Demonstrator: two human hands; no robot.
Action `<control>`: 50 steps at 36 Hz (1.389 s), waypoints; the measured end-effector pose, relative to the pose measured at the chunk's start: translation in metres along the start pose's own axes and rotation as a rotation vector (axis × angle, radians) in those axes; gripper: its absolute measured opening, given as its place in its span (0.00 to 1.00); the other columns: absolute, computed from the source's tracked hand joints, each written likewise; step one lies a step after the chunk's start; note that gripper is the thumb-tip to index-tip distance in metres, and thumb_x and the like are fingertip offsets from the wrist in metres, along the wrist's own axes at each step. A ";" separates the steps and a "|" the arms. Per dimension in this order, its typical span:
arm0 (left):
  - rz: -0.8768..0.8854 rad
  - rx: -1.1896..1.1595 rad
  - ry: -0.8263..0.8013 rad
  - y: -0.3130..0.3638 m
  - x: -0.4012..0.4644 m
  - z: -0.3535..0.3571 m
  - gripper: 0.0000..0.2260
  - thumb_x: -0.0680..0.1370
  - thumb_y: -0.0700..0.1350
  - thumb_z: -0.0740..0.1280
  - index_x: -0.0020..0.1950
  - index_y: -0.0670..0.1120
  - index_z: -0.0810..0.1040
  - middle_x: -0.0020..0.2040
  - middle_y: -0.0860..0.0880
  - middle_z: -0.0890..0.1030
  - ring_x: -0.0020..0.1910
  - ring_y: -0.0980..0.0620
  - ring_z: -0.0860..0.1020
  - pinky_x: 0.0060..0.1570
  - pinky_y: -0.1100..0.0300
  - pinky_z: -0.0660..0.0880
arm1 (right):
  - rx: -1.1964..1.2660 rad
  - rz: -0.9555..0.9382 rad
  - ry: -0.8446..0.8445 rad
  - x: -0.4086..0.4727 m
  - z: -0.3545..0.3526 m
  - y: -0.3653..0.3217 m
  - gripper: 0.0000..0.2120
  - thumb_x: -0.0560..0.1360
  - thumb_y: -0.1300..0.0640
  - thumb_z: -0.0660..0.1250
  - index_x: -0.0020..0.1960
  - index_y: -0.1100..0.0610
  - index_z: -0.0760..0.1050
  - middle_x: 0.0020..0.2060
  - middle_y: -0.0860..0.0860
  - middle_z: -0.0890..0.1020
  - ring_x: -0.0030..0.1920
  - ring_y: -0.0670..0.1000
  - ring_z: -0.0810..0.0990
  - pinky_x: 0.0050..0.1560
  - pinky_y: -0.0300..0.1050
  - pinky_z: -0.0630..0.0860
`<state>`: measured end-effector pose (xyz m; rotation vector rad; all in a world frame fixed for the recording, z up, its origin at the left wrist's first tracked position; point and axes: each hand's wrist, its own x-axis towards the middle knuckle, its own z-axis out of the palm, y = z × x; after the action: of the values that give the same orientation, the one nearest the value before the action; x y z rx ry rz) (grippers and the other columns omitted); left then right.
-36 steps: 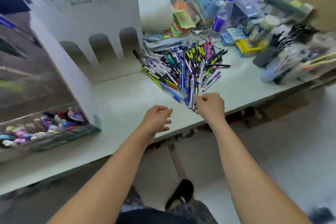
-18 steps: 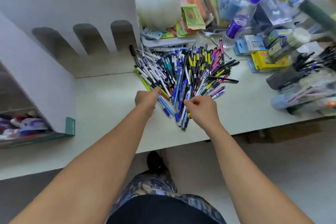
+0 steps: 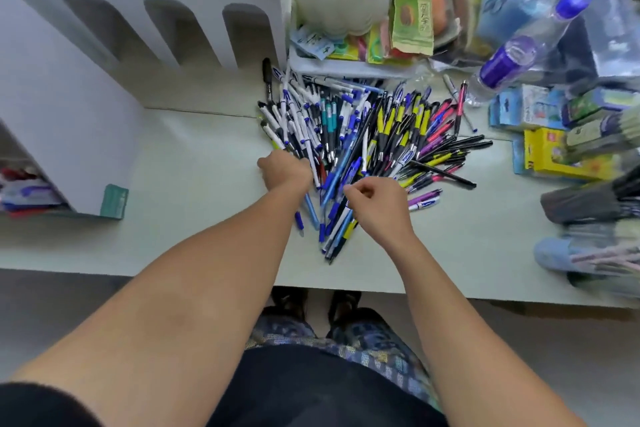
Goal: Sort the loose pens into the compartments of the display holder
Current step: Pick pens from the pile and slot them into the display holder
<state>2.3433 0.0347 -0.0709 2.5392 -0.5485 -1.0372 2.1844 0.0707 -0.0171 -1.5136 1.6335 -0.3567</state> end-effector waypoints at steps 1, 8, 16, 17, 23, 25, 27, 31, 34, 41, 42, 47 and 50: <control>0.010 0.024 0.002 0.001 -0.001 -0.001 0.14 0.80 0.45 0.69 0.63 0.39 0.76 0.65 0.40 0.71 0.42 0.45 0.73 0.43 0.56 0.70 | 0.000 -0.015 -0.020 0.003 -0.001 0.000 0.15 0.79 0.54 0.69 0.35 0.58 0.81 0.28 0.53 0.81 0.33 0.55 0.81 0.39 0.47 0.78; 0.045 0.036 -0.004 -0.008 0.005 -0.013 0.08 0.81 0.44 0.64 0.54 0.39 0.74 0.49 0.43 0.76 0.40 0.46 0.75 0.31 0.57 0.66 | 0.008 -0.075 -0.147 0.012 -0.001 -0.001 0.15 0.79 0.54 0.68 0.36 0.58 0.81 0.30 0.54 0.82 0.32 0.54 0.80 0.38 0.48 0.78; 0.028 -0.458 -0.223 -0.036 0.002 -0.019 0.03 0.84 0.40 0.56 0.50 0.44 0.65 0.39 0.44 0.72 0.33 0.50 0.69 0.31 0.56 0.70 | 0.003 -0.112 -0.237 0.016 0.012 -0.004 0.13 0.80 0.54 0.68 0.40 0.59 0.83 0.34 0.55 0.84 0.36 0.56 0.81 0.41 0.50 0.79; 0.033 -0.518 -0.222 -0.038 0.001 -0.020 0.04 0.83 0.40 0.56 0.48 0.45 0.65 0.38 0.45 0.71 0.33 0.51 0.68 0.32 0.56 0.70 | 0.003 -0.110 -0.239 0.016 0.013 -0.004 0.13 0.80 0.54 0.68 0.40 0.59 0.83 0.34 0.55 0.84 0.36 0.56 0.82 0.42 0.51 0.79; 0.036 -0.860 -0.262 -0.040 -0.011 -0.040 0.05 0.84 0.39 0.56 0.53 0.47 0.69 0.32 0.51 0.68 0.27 0.55 0.66 0.29 0.61 0.68 | 0.073 -0.042 -0.254 0.012 0.021 -0.006 0.13 0.81 0.53 0.68 0.42 0.59 0.84 0.35 0.52 0.85 0.34 0.50 0.82 0.40 0.47 0.80; 0.068 -0.913 -0.341 -0.039 -0.018 -0.050 0.02 0.85 0.42 0.59 0.53 0.47 0.68 0.31 0.52 0.68 0.27 0.55 0.66 0.29 0.61 0.67 | 0.145 -0.005 -0.266 0.011 0.024 -0.010 0.13 0.81 0.52 0.67 0.43 0.57 0.84 0.36 0.52 0.85 0.32 0.47 0.81 0.37 0.43 0.80; 0.102 -0.906 -0.421 -0.037 -0.025 -0.059 0.03 0.85 0.44 0.61 0.53 0.47 0.67 0.31 0.52 0.67 0.28 0.55 0.65 0.29 0.61 0.67 | 0.208 0.021 -0.262 0.013 0.025 -0.016 0.13 0.82 0.52 0.67 0.44 0.57 0.84 0.37 0.53 0.85 0.33 0.46 0.81 0.37 0.43 0.79; 0.126 -0.810 -0.545 -0.036 -0.036 -0.071 0.06 0.85 0.47 0.62 0.54 0.46 0.67 0.32 0.51 0.67 0.28 0.54 0.65 0.29 0.62 0.67 | 0.335 0.064 -0.193 0.022 0.023 -0.037 0.13 0.82 0.51 0.67 0.45 0.58 0.84 0.38 0.53 0.85 0.34 0.46 0.79 0.34 0.40 0.75; 0.132 -0.744 -0.600 -0.038 -0.042 -0.079 0.08 0.84 0.49 0.64 0.53 0.45 0.69 0.31 0.52 0.66 0.28 0.54 0.64 0.28 0.63 0.65 | 0.442 0.134 -0.198 0.031 0.021 -0.055 0.14 0.82 0.53 0.66 0.48 0.63 0.82 0.37 0.54 0.81 0.34 0.50 0.76 0.31 0.39 0.72; 0.209 -0.509 -0.711 -0.045 -0.051 -0.102 0.08 0.82 0.50 0.68 0.54 0.46 0.74 0.31 0.51 0.66 0.28 0.54 0.63 0.29 0.62 0.63 | 0.661 0.193 -0.452 0.043 0.019 -0.085 0.19 0.84 0.42 0.61 0.70 0.50 0.70 0.64 0.52 0.77 0.57 0.54 0.81 0.55 0.49 0.82; 0.235 -0.443 -0.718 -0.044 -0.052 -0.105 0.08 0.82 0.49 0.68 0.53 0.46 0.73 0.31 0.50 0.67 0.28 0.54 0.64 0.29 0.61 0.64 | 0.694 0.137 -0.445 0.044 0.021 -0.088 0.20 0.84 0.43 0.61 0.73 0.48 0.68 0.66 0.51 0.75 0.58 0.54 0.81 0.54 0.49 0.81; 0.292 -0.323 -0.736 -0.033 -0.052 -0.113 0.09 0.81 0.47 0.70 0.50 0.45 0.73 0.31 0.49 0.70 0.28 0.53 0.67 0.30 0.61 0.67 | 0.695 -0.018 -0.227 0.049 0.022 -0.102 0.15 0.83 0.56 0.66 0.69 0.55 0.75 0.57 0.52 0.81 0.50 0.51 0.84 0.53 0.49 0.83; 0.318 -0.278 -0.718 -0.024 -0.051 -0.115 0.08 0.81 0.47 0.70 0.50 0.44 0.74 0.32 0.49 0.73 0.28 0.54 0.70 0.31 0.61 0.70 | 0.652 -0.087 -0.212 0.050 0.018 -0.101 0.06 0.82 0.61 0.66 0.56 0.55 0.81 0.48 0.53 0.83 0.45 0.50 0.86 0.51 0.49 0.83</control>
<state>2.3980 0.0990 0.0261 1.7208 -0.8776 -1.7431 2.2707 0.0079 0.0246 -1.0781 1.1312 -0.6768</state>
